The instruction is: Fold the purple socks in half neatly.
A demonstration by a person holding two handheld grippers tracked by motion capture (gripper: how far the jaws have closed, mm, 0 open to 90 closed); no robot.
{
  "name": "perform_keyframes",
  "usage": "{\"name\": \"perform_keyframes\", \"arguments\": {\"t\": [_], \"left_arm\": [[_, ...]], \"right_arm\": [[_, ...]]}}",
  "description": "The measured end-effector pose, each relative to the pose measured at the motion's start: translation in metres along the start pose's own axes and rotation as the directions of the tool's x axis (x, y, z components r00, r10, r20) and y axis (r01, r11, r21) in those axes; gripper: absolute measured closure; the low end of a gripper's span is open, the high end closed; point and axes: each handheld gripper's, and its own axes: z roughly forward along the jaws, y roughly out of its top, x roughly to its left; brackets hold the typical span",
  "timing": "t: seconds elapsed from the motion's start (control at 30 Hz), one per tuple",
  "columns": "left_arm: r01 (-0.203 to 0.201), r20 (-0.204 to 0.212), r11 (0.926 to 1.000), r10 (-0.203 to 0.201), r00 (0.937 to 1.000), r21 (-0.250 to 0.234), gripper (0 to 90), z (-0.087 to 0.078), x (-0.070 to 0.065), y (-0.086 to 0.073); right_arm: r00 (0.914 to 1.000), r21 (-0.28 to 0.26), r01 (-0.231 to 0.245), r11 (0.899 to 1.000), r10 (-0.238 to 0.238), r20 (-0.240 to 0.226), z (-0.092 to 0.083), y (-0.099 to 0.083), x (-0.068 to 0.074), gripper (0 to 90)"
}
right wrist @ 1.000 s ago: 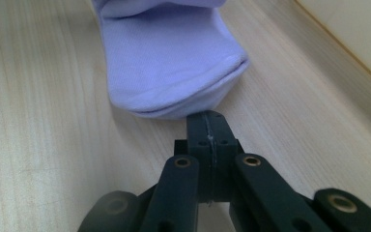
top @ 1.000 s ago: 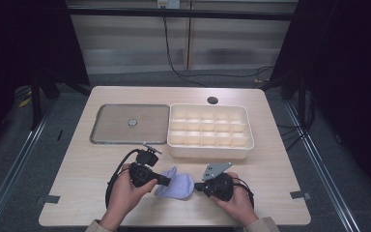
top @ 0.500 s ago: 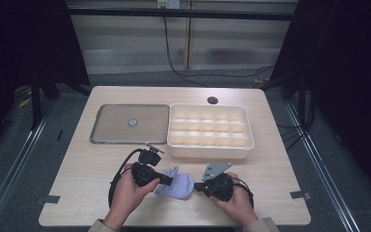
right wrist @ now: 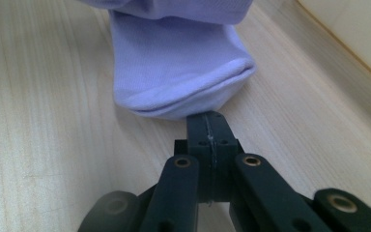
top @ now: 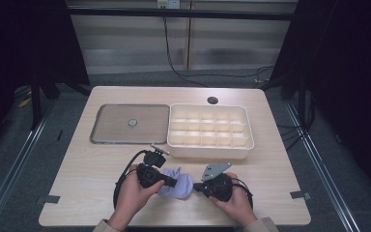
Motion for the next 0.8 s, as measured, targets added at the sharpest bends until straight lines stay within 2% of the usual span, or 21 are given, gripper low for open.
{"name": "perform_keyframes", "arguments": {"t": [0.17,0.57,0.8], "left_arm": [[-0.019,-0.006,0.9998,0.019,0.9998,0.011,84.3,0.005,-0.001,0.000],[-0.034,-0.014,0.9994,0.034,0.9993,0.006,84.4,0.017,-0.009,0.000],[-0.042,-0.016,0.9989,0.043,0.9990,0.018,84.2,0.025,-0.011,-0.001]], "right_arm": [[1.0000,0.000,0.007,1.000,-0.007,-0.003,0.000,0.000,0.000,90.0],[1.0000,-0.003,0.005,1.000,-0.005,-0.003,0.001,0.000,0.001,90.0],[1.0000,-0.002,0.006,1.000,-0.006,-0.004,0.001,0.000,0.001,90.0]]}}
